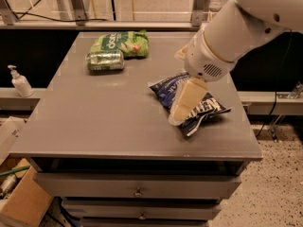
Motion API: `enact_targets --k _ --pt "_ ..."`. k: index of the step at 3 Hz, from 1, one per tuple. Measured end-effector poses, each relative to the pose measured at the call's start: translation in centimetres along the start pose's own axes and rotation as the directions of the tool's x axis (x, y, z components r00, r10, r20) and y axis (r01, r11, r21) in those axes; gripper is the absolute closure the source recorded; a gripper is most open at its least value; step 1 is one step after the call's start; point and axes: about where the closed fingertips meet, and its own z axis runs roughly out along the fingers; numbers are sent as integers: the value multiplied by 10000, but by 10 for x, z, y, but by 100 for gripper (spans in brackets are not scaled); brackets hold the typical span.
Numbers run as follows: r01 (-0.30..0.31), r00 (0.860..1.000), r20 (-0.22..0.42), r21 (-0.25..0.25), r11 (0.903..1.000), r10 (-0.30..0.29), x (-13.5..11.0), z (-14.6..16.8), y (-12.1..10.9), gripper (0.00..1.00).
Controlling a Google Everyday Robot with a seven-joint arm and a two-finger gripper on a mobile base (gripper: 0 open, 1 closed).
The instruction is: Pick green can
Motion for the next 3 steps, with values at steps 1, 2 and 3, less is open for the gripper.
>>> enact_targets --k 1,2,3 --pt "1 10000 0 0 10000 -1 0 0 0 0" --pt "138 9988 465 183 9997 -146 -2 8 -10 0" --pt "575 9932 986 450 9973 -617 -15 30 -34 0"
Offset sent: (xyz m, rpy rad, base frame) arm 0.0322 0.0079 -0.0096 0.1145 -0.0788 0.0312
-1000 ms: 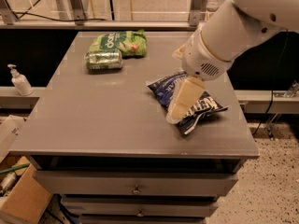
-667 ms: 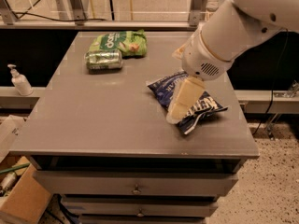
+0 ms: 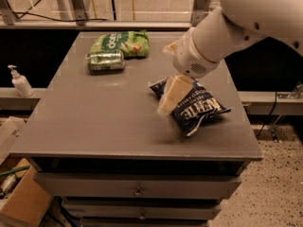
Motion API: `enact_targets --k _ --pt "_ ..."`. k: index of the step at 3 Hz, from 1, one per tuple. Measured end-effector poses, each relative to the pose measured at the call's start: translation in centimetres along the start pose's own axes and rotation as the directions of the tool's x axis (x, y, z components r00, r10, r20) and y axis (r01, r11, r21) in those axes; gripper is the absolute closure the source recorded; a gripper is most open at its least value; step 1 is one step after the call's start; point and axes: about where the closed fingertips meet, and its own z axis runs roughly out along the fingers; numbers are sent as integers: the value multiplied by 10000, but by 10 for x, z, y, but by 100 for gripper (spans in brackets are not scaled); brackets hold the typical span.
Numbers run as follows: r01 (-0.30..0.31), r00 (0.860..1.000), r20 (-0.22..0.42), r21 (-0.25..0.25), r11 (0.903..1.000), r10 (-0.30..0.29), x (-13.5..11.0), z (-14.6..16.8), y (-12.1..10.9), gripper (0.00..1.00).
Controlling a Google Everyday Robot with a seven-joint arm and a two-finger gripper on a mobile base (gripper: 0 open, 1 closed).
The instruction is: Pick green can
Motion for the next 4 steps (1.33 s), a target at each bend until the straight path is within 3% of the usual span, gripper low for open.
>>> enact_targets --k 4 --pt "1076 9841 1398 186 9940 -1092 -71 101 -89 0"
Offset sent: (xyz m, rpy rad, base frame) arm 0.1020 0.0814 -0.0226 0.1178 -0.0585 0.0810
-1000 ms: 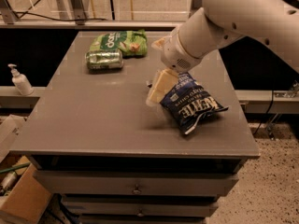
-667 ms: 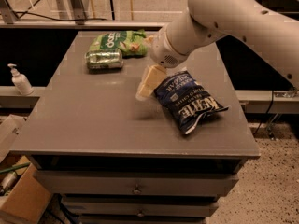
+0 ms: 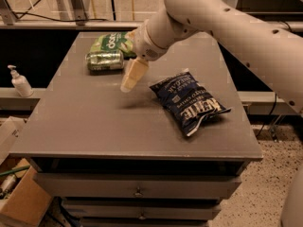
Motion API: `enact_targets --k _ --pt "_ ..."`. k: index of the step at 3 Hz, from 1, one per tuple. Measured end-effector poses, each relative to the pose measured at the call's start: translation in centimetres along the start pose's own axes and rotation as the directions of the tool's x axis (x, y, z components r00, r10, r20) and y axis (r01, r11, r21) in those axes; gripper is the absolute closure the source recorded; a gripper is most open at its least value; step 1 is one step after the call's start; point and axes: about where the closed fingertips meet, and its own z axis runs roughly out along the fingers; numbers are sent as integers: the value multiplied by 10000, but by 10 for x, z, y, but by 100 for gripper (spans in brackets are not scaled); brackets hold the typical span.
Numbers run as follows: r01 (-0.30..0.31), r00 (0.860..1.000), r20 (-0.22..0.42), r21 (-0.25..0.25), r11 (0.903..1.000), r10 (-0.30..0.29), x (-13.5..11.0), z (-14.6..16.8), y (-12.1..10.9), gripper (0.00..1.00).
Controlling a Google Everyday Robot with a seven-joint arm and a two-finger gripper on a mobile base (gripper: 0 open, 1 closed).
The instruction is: Pick green can
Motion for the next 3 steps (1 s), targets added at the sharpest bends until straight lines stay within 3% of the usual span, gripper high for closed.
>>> enact_targets --k 3 --pt "167 9997 -151 -91 9998 -169 -7 64 -42 0"
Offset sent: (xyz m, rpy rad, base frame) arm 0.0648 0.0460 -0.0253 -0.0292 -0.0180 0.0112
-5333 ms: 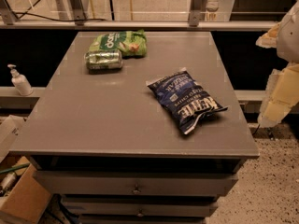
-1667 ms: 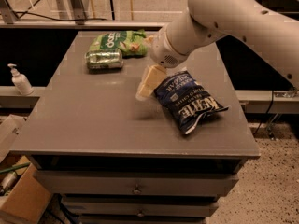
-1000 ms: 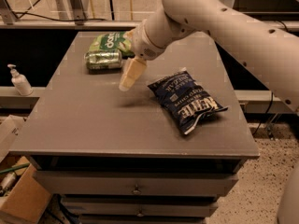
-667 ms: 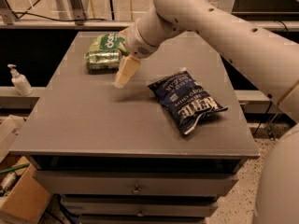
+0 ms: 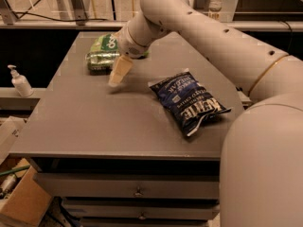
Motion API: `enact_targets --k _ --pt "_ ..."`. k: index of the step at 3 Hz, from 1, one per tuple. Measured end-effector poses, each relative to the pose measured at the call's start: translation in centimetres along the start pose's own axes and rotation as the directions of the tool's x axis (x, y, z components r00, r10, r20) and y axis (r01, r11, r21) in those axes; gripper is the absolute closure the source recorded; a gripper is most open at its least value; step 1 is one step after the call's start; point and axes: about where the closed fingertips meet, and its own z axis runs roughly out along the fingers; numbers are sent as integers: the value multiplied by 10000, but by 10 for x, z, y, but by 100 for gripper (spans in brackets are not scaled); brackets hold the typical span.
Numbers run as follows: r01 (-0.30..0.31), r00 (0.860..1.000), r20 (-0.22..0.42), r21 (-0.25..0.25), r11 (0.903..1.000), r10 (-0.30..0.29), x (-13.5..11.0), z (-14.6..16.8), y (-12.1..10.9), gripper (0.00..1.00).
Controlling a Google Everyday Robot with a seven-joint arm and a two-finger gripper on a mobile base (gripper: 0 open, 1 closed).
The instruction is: Pick green can
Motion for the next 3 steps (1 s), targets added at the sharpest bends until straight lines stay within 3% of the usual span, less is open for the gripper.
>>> enact_targets --k 1,2,3 --pt "-134 9999 -58 -81 9999 134 2 17 -7 0" --pt "-247 9996 -106 -96 9996 246 1 26 -13 16" --pt "-344 9993 -111 -19 9994 343 1 24 -16 39"
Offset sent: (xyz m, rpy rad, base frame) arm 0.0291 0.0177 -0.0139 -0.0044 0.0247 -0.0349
